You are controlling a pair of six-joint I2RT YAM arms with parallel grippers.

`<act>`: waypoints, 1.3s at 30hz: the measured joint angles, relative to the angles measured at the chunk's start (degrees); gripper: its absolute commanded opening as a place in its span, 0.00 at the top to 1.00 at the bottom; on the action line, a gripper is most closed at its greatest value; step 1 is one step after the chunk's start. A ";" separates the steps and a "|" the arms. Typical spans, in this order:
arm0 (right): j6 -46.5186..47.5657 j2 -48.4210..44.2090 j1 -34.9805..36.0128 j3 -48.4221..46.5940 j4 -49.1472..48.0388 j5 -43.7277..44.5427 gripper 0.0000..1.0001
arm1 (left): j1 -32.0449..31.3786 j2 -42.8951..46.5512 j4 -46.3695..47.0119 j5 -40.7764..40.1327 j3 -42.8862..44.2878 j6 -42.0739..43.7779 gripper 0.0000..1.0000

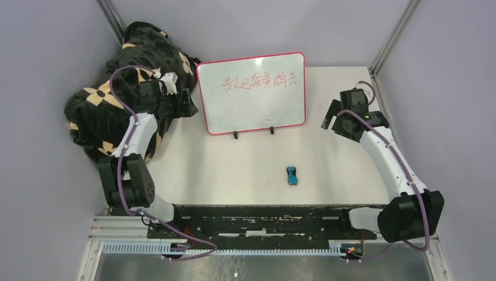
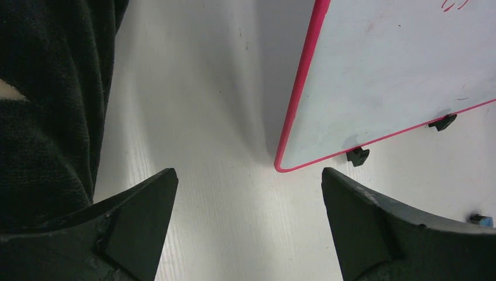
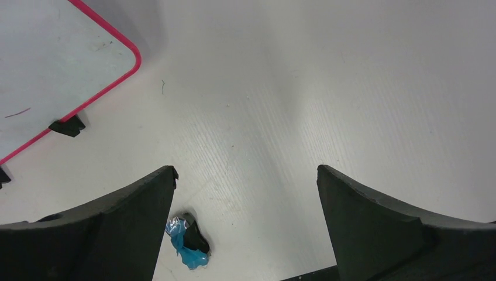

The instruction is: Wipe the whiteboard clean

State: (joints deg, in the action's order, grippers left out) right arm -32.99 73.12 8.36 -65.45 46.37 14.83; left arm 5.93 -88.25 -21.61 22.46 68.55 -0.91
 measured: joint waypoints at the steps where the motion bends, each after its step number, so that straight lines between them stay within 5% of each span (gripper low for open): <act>1: 0.00 0.00 0.00 -0.74 0.50 0.31 0.00 | 0.07 0.00 0.00 0.04 0.00 0.00 0.01; 11: 1.18 -4.17 0.00 -3.85 2.16 -1.88 0.04 | 0.26 0.00 0.02 1.11 -0.02 -0.07 0.01; 17: 2.62 -2.93 1.42 -5.38 7.63 -6.34 0.21 | 0.26 0.00 0.24 1.64 -0.07 -0.07 0.01; 30: -5.22 5.35 26.60 -3.61 13.99 -5.86 0.26 | 0.26 -1.99 0.68 1.60 0.52 -0.02 0.07; 39: -7.76 8.90 29.94 5.03 11.26 -6.27 0.30 | 0.26 -5.01 0.63 1.79 3.85 -0.02 0.09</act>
State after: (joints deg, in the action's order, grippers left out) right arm -40.75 82.02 38.30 -60.42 57.63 8.56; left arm 6.20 -93.25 -20.97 24.25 72.40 -0.93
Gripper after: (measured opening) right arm 0.717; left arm 0.916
